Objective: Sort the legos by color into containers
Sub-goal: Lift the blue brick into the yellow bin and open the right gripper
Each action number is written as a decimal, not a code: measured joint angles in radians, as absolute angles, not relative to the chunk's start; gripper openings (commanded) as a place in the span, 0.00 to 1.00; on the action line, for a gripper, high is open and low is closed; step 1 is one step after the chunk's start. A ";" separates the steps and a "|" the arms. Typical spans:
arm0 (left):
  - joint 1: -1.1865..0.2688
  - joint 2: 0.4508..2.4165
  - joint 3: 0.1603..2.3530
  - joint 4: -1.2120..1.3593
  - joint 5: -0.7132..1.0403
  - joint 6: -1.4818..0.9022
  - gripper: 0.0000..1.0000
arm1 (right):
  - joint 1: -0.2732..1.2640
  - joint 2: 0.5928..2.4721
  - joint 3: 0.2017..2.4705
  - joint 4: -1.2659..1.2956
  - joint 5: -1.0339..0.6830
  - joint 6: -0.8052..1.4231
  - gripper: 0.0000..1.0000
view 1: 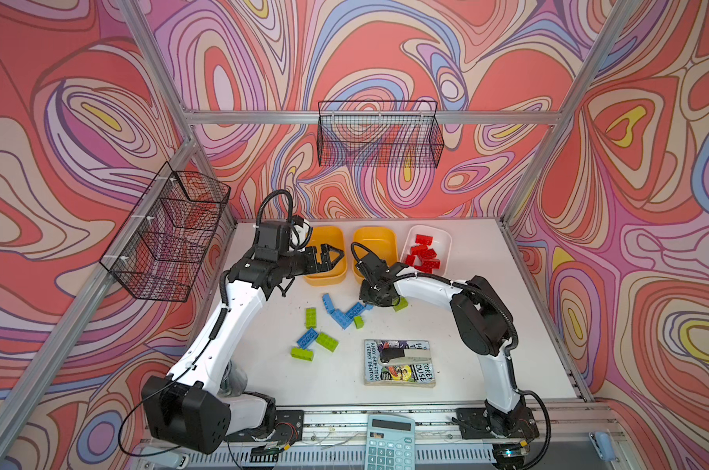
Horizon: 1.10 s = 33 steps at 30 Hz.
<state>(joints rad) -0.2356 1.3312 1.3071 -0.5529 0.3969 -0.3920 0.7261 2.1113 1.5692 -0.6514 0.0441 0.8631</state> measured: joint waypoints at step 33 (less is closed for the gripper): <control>-0.236 1.446 1.225 -0.548 0.425 -0.446 1.00 | 0.479 2.323 2.069 -0.765 -0.077 0.588 0.66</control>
<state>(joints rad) -0.2356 1.4460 1.2247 -0.5484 0.4252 -0.4458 0.4789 2.3234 2.0693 -0.7654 -0.0769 0.5880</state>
